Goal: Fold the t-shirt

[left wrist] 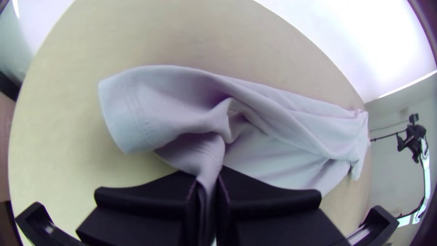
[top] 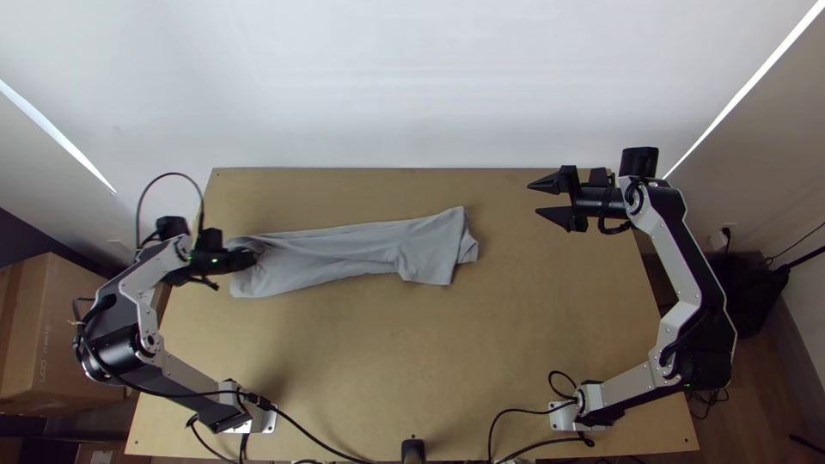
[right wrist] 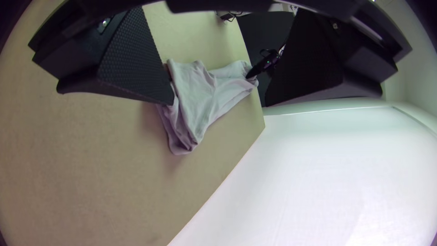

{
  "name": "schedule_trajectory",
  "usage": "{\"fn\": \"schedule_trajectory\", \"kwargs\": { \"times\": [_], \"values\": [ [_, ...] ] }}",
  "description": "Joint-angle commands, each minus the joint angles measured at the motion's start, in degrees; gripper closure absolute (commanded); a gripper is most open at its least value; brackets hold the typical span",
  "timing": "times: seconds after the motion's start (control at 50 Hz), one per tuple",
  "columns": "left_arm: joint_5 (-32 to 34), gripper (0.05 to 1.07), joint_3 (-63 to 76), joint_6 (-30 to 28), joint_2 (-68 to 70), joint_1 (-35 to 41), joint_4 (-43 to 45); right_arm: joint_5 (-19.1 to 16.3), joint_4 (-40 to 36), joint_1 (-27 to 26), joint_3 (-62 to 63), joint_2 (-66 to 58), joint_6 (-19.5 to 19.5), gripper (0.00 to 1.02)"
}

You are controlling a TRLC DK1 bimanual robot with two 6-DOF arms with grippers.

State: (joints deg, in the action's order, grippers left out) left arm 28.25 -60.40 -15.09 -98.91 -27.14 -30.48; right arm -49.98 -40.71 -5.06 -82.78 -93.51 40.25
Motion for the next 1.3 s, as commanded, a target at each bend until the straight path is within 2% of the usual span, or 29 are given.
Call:
{"fn": "schedule_trajectory", "kwargs": {
  "times": [0.0,0.22,0.36,0.52,0.74,0.98,1.28],
  "values": [
    [1.4,1.05,-4.8,-4.4,3.0,-4.5,-5.0,-0.2,0.5,-0.6,1.3,1.6,-0.3,0.1],
    [4.4,1.05,-12.7,-8.5,8.1,-6.5,-20.8,-0.2,0.5,-1.7,1.5,1.5,-0.9,0.1],
    [5.6,1.05,-14.8,-5.9,13.2,0.1,-24.5,-0.2,0.5,-2.0,2.1,1.9,-1.1,0.1],
    [5.5,1.05,-18.2,2.4,16.4,12.8,-24.7,-0.2,0.5,-2.0,3.0,2.6,-1.2,0.1],
    [3.0,1.05,-25.6,13.9,11.6,28.9,-22.2,-0.1,0.5,-2.1,4.2,4.0,-1.2,0.1],
    [-1.7,1.05,-32.9,18.8,3.3,40.2,-19.1,0.2,0.5,-2.1,5.8,5.5,-1.6,0.1],
    [-6.1,1.05,-41.3,21.3,-7.4,49.5,-18.5,0.6,0.5,-1.9,7.7,6.3,-2.0,0.1]
  ]
}}
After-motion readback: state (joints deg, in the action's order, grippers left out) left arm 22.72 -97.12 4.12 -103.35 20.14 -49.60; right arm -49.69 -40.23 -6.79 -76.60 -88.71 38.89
